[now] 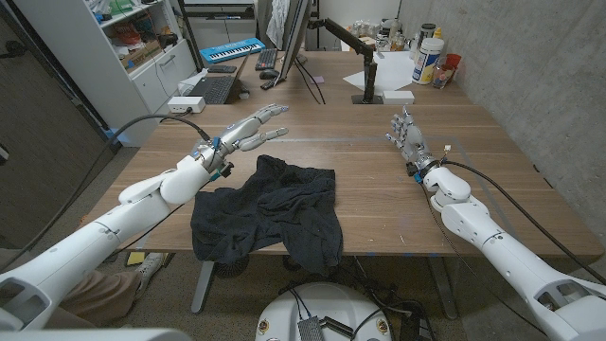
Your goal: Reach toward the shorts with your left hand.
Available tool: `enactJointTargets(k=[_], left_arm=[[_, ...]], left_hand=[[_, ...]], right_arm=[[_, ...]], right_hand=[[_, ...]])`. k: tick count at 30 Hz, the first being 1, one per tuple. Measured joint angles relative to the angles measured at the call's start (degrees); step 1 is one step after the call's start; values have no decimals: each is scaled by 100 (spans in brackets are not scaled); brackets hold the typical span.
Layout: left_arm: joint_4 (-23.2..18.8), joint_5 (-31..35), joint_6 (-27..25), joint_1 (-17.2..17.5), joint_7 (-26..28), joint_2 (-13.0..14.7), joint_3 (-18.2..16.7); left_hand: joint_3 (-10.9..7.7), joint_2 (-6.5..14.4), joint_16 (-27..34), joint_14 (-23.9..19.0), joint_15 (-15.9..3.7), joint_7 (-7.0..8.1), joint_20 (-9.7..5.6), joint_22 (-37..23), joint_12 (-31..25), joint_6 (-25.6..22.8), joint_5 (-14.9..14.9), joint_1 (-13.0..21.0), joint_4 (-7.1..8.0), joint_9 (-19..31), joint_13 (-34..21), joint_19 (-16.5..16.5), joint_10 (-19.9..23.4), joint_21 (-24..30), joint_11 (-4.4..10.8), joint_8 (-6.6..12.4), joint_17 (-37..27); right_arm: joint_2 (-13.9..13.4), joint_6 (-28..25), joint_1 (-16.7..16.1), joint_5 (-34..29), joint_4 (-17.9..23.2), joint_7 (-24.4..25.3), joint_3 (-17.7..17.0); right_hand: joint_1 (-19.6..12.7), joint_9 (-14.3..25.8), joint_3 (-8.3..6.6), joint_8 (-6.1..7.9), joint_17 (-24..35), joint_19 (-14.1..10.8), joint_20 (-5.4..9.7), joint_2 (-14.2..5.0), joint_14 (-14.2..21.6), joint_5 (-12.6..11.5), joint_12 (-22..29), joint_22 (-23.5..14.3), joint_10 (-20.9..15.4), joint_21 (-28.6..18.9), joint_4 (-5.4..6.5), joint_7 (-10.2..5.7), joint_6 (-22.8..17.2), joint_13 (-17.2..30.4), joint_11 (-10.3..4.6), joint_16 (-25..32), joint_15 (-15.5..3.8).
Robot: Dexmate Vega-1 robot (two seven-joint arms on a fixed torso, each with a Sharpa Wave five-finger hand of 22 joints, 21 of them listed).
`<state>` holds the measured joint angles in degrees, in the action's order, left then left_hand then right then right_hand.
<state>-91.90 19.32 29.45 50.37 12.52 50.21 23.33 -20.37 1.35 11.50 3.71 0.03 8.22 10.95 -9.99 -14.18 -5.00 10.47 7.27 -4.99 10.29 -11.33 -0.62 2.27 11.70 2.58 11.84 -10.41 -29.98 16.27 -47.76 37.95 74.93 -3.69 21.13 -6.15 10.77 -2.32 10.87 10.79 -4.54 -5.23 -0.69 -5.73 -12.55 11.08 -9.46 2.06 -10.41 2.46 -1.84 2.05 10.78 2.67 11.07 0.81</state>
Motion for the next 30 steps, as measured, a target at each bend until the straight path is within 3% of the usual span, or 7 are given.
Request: enactJointTargets(k=[10,30], left_arm=[[131,916,329,-15,754,55,6],[317,1302,641,-61,1140,186,91]], left_hand=[[1,-23,1,-98,-77,17,-19,0,-13,-137,0,-23,-48,0,0,144,119,39,49,7,0],[0,-52,0,-128,-107,18,-80,0,-13,-198,0,8,-95,-2,0,204,118,39,49,7,0]], right_arm=[[-27,-22,-13,-1,29,1,-5],[-35,-113,21,-47,46,36,35]], right_hand=[[0,0,0,0,0,0,0,0,0,0,0,0,0,0,0,0,0,0,0,0,0],[0,0,0,0,0,-1,0,0,-32,0,0,0,0,0,0,0,0,0,0,0,31]])
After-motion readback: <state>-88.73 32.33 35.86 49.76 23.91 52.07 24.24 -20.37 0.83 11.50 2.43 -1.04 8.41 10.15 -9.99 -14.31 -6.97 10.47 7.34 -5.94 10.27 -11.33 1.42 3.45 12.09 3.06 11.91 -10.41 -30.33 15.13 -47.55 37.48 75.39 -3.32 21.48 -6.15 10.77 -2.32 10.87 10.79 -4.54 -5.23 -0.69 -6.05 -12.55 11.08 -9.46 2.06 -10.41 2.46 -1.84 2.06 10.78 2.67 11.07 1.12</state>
